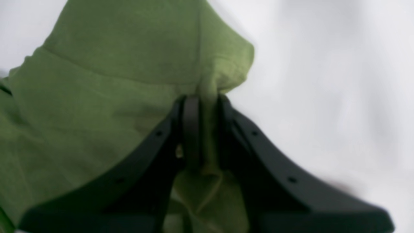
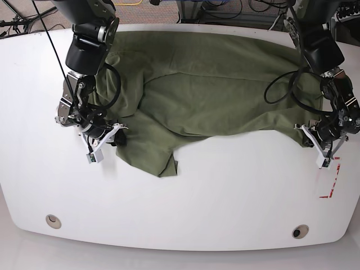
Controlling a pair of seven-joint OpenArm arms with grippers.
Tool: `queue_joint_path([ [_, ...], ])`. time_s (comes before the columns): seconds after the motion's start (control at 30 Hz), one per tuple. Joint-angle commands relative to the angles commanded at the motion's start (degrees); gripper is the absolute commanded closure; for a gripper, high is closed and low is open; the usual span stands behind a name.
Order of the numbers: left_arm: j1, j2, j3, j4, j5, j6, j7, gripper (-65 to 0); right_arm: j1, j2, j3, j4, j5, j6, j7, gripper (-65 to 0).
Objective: Fold the T-shirt properly
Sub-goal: 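Grasp the shirt hem corner with the left gripper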
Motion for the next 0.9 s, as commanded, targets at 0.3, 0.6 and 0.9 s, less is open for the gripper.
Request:
queue_joint_path([
  [0.3, -1.93, -0.18, 0.09, 0.00, 0.09, 0.00, 0.00, -6.3, 0.00, 0.00, 0.00, 0.00, 0.00, 0.00, 0.00, -8.4],
  [0.6, -2.02, -0.44, -0.09, 0.18, 0.00, 0.00, -0.18, -35.8, 0.00, 0.00, 0.00, 0.00, -0.09, 0.00, 0.00, -8.4],
  [0.9, -2.02, -2.99, -0.35, -0.09, 0.00, 0.00, -6.24, -39.4, 0.00, 0.00, 0.00, 0.00, -0.09, 0.00, 0.00, -8.4],
])
